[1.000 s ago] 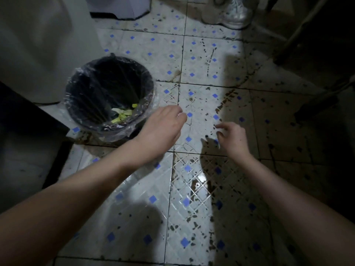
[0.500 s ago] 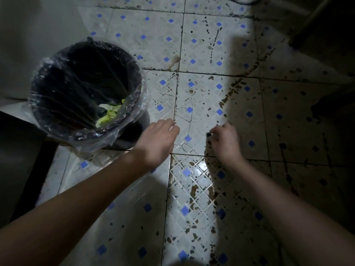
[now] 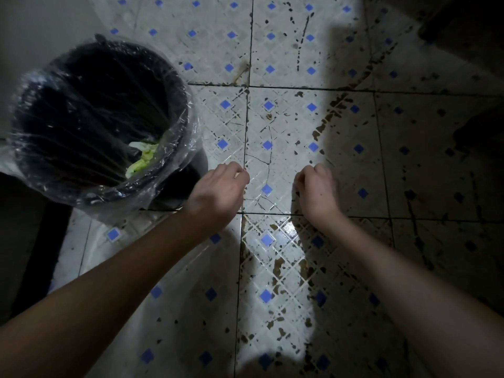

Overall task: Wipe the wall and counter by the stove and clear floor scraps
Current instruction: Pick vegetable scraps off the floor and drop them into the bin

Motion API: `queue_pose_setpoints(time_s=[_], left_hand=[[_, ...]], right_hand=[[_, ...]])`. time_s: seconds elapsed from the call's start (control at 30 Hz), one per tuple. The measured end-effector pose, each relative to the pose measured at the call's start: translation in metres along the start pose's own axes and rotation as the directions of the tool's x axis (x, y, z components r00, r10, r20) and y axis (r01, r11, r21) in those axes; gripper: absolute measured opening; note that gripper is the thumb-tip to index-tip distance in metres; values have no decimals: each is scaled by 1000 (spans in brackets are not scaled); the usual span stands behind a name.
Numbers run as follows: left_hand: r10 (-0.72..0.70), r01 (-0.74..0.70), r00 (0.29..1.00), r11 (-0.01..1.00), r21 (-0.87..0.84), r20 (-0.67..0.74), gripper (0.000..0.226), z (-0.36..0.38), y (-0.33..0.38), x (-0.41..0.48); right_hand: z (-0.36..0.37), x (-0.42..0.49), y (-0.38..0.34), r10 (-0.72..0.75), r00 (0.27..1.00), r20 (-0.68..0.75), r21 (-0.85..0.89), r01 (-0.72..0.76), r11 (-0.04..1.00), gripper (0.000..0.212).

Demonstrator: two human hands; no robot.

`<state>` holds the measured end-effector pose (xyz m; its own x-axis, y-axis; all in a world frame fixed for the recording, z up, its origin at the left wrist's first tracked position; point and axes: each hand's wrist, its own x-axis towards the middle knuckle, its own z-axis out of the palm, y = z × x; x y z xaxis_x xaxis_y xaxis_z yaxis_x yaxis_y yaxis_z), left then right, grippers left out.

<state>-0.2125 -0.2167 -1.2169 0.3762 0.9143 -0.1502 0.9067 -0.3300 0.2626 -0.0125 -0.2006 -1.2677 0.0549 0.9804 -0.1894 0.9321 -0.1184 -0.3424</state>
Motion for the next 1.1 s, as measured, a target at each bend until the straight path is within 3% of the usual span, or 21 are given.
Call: queue_pose_setpoints(time_s=[0.63, 1.1], left_hand=[[-29, 29, 1000, 999, 39, -10, 24, -30, -20, -73], [-116, 121, 992, 983, 137, -45, 18, -56, -62, -168]], right_hand=[[-68, -12, -84, -202, 960, -194, 100, 225, 969, 7], [-85, -41, -191, -431, 853, -295, 177, 492, 852, 9]])
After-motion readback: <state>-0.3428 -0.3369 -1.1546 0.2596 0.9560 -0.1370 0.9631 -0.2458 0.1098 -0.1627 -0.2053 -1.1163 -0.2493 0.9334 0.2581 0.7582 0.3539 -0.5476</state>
